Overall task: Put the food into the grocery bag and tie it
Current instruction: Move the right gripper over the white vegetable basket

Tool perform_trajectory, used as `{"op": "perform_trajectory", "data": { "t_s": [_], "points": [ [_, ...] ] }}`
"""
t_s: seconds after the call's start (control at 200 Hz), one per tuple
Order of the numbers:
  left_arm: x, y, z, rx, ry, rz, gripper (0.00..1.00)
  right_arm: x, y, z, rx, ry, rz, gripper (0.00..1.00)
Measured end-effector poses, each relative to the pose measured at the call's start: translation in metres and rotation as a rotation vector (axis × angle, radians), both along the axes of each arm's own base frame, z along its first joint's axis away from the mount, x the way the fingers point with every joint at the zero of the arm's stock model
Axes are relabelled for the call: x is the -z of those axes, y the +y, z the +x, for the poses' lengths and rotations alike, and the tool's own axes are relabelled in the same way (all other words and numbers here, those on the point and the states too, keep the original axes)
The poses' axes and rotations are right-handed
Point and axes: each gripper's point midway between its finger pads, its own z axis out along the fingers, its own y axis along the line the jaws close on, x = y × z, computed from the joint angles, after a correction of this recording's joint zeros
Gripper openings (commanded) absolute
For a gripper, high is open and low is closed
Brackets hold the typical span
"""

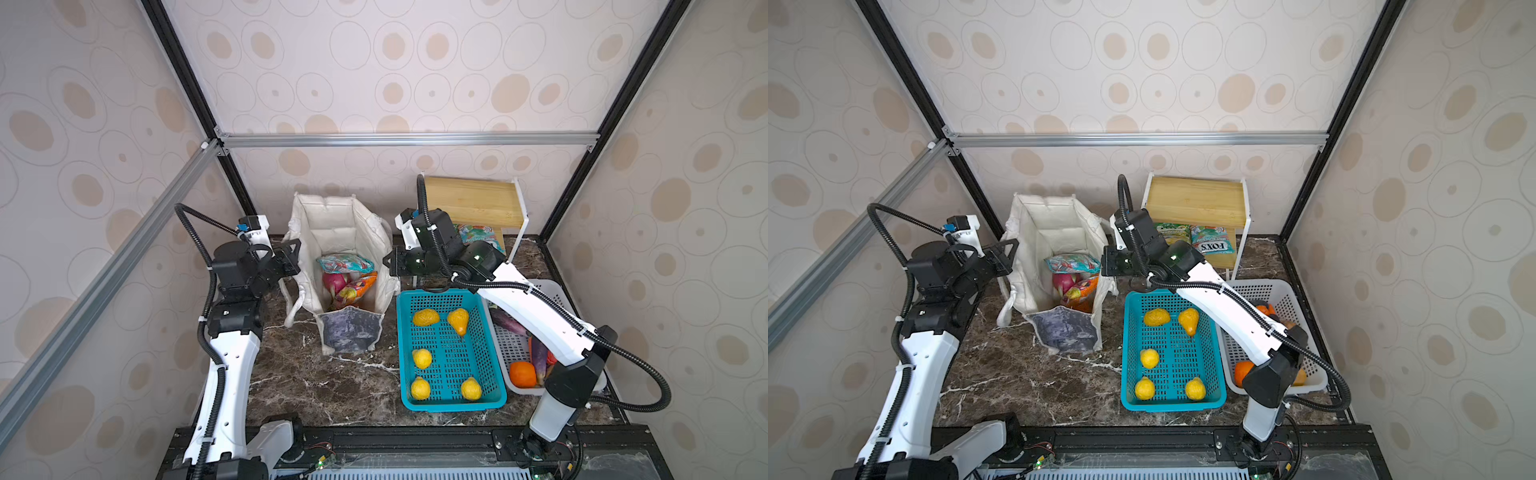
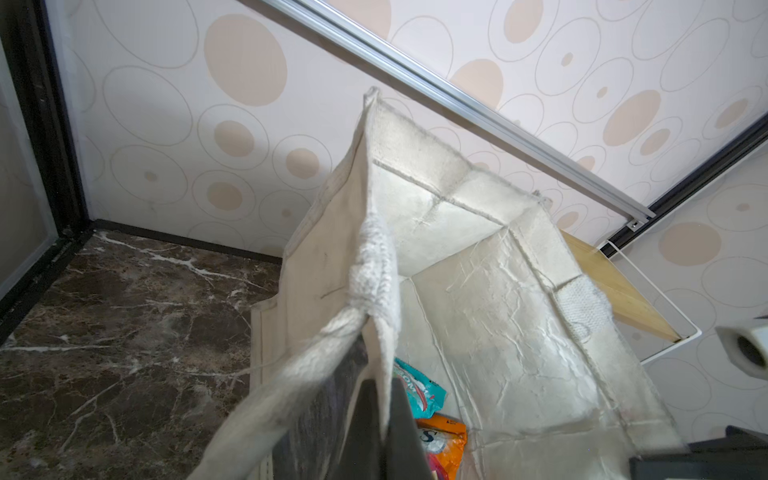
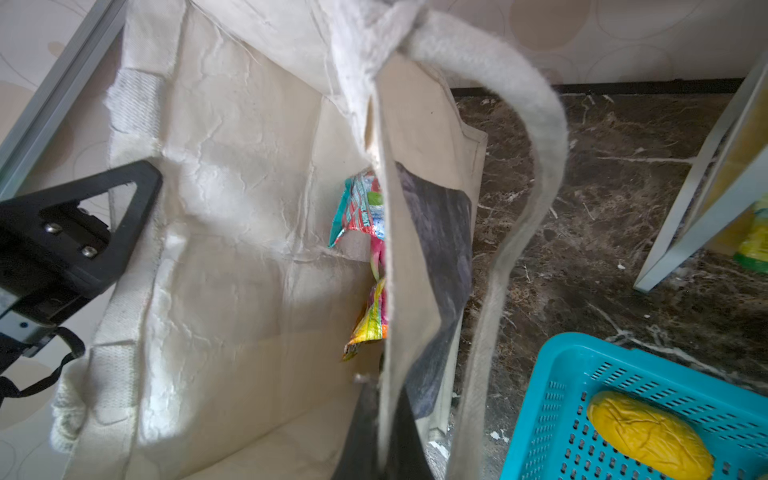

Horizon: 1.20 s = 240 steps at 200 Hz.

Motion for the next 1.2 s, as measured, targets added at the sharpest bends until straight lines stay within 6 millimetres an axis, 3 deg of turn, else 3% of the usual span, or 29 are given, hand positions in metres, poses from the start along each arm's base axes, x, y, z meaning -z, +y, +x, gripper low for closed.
{"op": "perform_trajectory", "data": {
  "t_s": [0.085, 0.205, 0.42, 0.48, 0.515, 0.565, 0.635, 0.68, 0.765, 0.83, 0.92, 0.985, 1.06, 1.2],
  "points": [
    [0.008, 0.000, 0.000, 0.000, 0.022, -0.003, 0.00, -0.003, 0.001, -0.002, -0.004, -0.016, 0.005, 0.00],
    [0.022, 0.000, 0.003, 0.005, 0.050, -0.008, 0.00, 0.008, -0.003, 0.001, 0.008, 0.007, -0.012, 0.00],
    [0.088, -0.001, 0.009, 0.014, 0.156, -0.031, 0.00, 0.068, -0.018, 0.005, 0.058, 0.091, -0.127, 0.03],
    [0.099, 0.000, 0.009, 0.008, 0.172, -0.026, 0.00, 0.080, -0.023, 0.007, 0.074, 0.106, -0.149, 0.16],
    [0.103, 0.001, 0.009, 0.003, 0.171, -0.018, 0.00, 0.085, -0.026, 0.009, 0.089, 0.110, -0.161, 0.32],
    [0.106, 0.002, 0.008, -0.001, 0.167, -0.009, 0.00, 0.089, -0.032, 0.011, 0.104, 0.109, -0.183, 0.63],
    [0.109, 0.003, 0.008, -0.006, 0.158, -0.001, 0.00, 0.091, -0.045, 0.012, 0.141, 0.101, -0.217, 0.89],
    [0.111, 0.003, 0.007, -0.008, 0.155, 0.003, 0.00, 0.088, -0.058, 0.010, 0.175, 0.088, -0.241, 1.00],
    [0.115, 0.004, 0.005, -0.013, 0.153, 0.012, 0.00, 0.071, -0.089, -0.001, 0.244, 0.052, -0.273, 1.00],
    [0.115, 0.005, 0.004, -0.019, 0.151, 0.019, 0.00, 0.048, -0.117, -0.012, 0.323, 0.012, -0.265, 1.00],
    [0.113, 0.005, 0.003, -0.020, 0.143, 0.023, 0.00, 0.014, -0.168, -0.032, 0.486, -0.037, -0.215, 1.00],
    [0.113, 0.005, 0.003, -0.019, 0.142, 0.025, 0.00, 0.000, -0.205, -0.047, 0.580, -0.060, -0.191, 1.00],
    [0.113, 0.005, 0.003, -0.019, 0.142, 0.026, 0.00, -0.002, -0.243, -0.062, 0.657, -0.075, -0.187, 1.00],
    [0.113, 0.005, 0.003, -0.018, 0.141, 0.030, 0.00, 0.032, -0.311, -0.076, 0.797, -0.024, -0.247, 1.00]
  ]
}}
